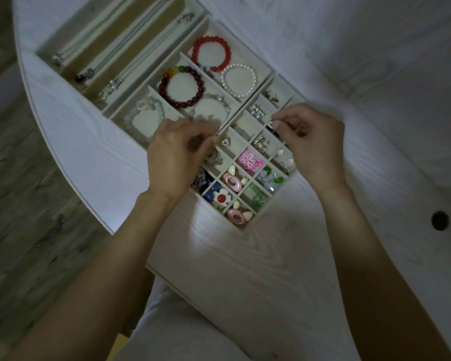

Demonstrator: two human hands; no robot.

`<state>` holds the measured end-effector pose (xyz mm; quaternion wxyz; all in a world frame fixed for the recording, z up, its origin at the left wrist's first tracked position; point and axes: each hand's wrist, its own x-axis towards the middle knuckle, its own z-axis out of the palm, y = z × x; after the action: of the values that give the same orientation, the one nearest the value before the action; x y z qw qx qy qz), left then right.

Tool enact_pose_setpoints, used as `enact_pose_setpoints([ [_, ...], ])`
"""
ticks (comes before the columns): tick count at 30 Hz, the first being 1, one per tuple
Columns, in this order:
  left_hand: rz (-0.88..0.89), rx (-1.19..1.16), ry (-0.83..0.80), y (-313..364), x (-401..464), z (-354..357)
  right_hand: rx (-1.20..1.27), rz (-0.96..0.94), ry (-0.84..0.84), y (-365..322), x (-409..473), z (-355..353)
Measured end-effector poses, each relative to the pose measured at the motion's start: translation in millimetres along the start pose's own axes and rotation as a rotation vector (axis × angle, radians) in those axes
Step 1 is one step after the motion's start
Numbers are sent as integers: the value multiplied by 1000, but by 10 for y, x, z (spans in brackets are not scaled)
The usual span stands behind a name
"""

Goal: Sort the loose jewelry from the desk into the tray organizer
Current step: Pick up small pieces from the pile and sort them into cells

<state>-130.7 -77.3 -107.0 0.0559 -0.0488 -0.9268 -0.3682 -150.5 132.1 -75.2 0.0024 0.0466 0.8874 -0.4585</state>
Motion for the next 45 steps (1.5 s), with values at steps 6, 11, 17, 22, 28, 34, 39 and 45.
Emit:
enact_pose_setpoints([
  [6,-41,-41,7,-35,-20,18,-74,-48,-27,-11,-15,160],
  [11,-54,-43,-1,-42,-15,0,-198,-141,3,-95,98,193],
  [17,-74,-38,15,-57,-27,14,-272,-194,-135,-132,40,283],
  [22,-72,-38,20,-65,-32,22,-377,-230,-152,-90,-64,388],
  [28,-64,-27,23,-63,-29,10,-417,-237,-117,-117,-131,383],
  [34,-48,-41,-9,-66,-17,-22,-644,-281,-70,-262,-177,407],
  [39,4,-58,-70,-136,-51,-142,-812,-210,-116,-374,-146,484],
  [45,-9,-89,-72,-173,-143,-163,-738,-160,-132,-384,-134,526],
])
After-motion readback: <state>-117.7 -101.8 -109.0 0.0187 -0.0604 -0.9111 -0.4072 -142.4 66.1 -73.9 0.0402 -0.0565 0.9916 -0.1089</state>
